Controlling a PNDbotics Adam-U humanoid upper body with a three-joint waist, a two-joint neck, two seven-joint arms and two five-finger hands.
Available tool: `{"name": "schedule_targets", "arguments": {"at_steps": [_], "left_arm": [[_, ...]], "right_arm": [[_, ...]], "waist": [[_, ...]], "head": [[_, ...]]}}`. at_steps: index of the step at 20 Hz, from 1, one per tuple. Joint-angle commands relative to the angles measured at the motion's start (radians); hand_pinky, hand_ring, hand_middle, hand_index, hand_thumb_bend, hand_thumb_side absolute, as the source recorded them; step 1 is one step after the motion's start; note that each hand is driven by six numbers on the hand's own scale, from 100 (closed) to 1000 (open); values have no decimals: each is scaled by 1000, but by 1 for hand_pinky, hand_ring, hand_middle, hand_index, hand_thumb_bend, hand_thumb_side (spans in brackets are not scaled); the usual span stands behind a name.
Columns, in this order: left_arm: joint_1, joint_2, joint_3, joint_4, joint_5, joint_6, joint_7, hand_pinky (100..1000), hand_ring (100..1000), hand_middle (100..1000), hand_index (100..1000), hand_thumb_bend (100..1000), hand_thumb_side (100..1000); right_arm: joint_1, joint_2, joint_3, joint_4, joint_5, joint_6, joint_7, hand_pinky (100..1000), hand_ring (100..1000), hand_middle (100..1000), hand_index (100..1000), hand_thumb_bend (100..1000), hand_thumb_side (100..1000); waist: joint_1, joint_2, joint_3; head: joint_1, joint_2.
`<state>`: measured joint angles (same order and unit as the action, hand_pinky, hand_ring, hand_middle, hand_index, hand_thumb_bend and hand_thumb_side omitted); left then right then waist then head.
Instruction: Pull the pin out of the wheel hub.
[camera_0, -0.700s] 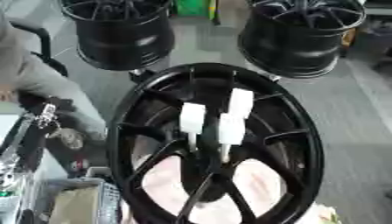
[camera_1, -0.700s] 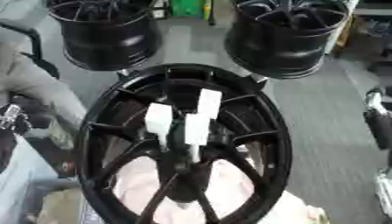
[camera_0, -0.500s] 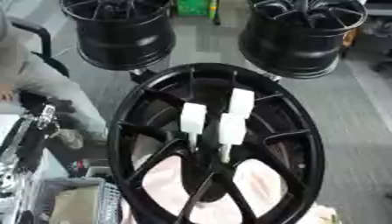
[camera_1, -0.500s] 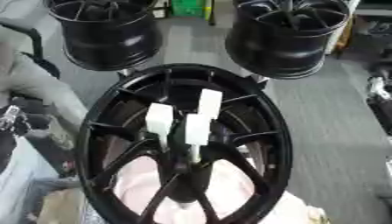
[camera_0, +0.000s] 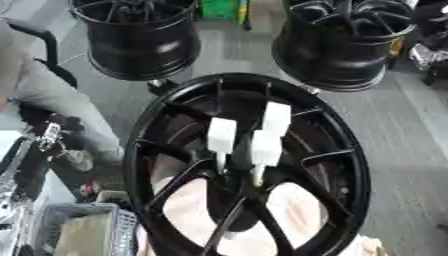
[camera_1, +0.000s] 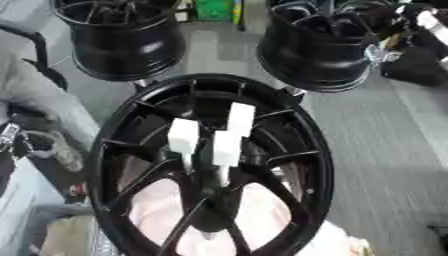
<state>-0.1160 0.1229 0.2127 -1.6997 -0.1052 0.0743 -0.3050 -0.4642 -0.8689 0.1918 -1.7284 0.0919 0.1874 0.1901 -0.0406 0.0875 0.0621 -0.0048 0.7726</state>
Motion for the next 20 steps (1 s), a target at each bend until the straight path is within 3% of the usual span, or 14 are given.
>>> {"name": "schedule_targets", "arguments": {"at_steps": [1,11,20], "left_arm": [[-7,25,-6,-12,2,-4,-6,652,601,626,729,100,794],[-7,26,-16,-6,5,-11,-15,654,604,628,730,100,794],[-9,26,-18,-6,3,-12,-19,654,606,630,730,100,795]], "right_arm": [[-60,-35,38,19,38,-5,118,680,817,853,907,100,476],[-233,72,171,151,168,-96,401,757,883,896,956,100,604],[-287,147,212,211,232,-163,474,773,896,912,977,101,592]], "waist": [[1,-10,1],[5,-12,9],[3,-9,19]], "head": [[-5,-3],[-19,-3],[-22,-3]]}}
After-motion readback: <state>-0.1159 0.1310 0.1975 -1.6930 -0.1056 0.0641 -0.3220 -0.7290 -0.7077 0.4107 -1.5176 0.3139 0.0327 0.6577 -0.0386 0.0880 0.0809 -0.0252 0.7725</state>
